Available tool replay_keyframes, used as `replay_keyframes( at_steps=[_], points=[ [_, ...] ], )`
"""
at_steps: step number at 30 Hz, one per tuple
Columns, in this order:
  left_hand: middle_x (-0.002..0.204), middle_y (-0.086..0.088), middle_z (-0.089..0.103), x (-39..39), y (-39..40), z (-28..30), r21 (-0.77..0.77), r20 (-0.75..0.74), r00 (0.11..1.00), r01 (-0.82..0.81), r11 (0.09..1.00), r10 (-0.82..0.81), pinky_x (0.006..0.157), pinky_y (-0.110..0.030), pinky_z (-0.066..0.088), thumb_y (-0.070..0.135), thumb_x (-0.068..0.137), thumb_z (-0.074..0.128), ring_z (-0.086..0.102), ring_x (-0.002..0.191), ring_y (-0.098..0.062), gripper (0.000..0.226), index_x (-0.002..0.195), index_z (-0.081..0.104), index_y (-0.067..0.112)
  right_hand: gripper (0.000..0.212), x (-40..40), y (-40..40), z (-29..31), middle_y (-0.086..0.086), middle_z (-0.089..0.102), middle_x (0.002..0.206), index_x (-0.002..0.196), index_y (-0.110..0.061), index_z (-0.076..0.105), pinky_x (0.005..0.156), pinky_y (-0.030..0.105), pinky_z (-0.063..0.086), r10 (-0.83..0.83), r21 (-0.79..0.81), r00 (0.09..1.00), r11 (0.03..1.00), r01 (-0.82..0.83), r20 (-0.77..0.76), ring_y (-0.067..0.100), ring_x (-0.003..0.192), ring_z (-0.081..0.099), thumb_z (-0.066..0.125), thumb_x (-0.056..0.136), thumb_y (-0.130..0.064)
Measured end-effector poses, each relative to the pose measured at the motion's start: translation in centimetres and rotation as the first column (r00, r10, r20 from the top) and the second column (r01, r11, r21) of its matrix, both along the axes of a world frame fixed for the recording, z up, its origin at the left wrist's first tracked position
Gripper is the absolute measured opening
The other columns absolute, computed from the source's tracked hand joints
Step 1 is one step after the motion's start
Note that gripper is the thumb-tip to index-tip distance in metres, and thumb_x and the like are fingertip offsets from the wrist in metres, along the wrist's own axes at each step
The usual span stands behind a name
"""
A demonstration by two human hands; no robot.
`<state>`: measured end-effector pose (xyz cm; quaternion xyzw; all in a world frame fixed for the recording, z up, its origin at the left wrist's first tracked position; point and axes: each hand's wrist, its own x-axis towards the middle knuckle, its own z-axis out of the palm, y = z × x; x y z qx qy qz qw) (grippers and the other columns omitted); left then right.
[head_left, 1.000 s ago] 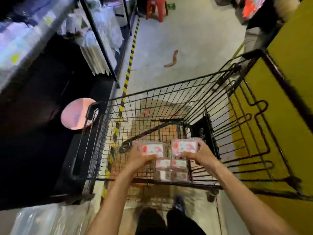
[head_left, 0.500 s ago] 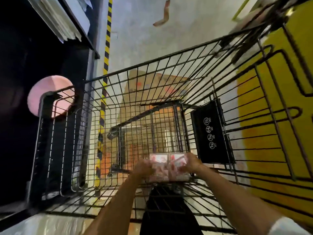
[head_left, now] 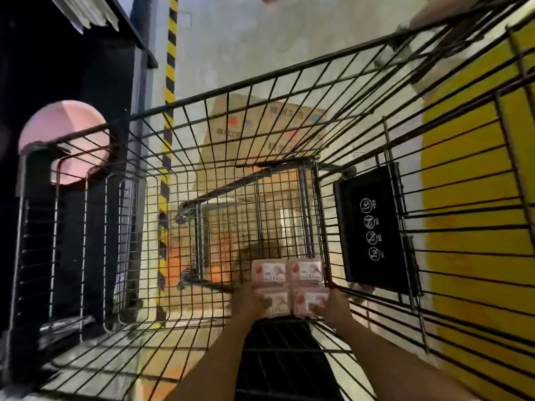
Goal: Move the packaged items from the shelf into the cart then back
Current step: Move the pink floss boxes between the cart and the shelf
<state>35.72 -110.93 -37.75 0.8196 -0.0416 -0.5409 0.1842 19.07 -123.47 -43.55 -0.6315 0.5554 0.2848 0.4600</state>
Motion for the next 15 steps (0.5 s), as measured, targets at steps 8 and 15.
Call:
replay_keyframes(
  at_steps=[8, 15],
  points=[
    [0.117, -0.006, 0.057, 0.2, 0.0, 0.2, 0.121, 0.079, 0.996, 0.021, 0.992, -0.030, 0.079, -0.027, 0.048, 0.007, 0.079, 0.074, 0.057, 0.103, -0.021, 0.049, 0.121, 0.049, 0.006, 0.047, 1.1, 0.3, 1.5, 0.010, 0.057, 0.101, 0.110, 0.001, 0.050, 0.072, 0.026, 0.042, -0.048, -0.056, 0.999, 0.997, 0.047, -0.022, 0.030, 0.104, 0.061, 0.078, 0.076, -0.016],
    [0.118, -0.010, 0.061, 0.0, 0.1, 0.3, 0.093, 0.051, 0.998, 0.042, 0.995, -0.047, 0.077, -0.022, 0.043, 0.004, 0.080, 0.072, 0.056, 0.100, -0.018, 0.043, 0.118, 0.053, 0.004, 0.052, 0.8, 0.6, 2.0, 0.017, 0.059, 0.117, 0.117, 0.003, 0.048, 0.086, 0.034, 0.047, -0.065, -0.060, 0.994, 0.996, 0.060, -0.083, 0.031, 0.108, 0.058, 0.076, 0.079, -0.018]
  ],
)
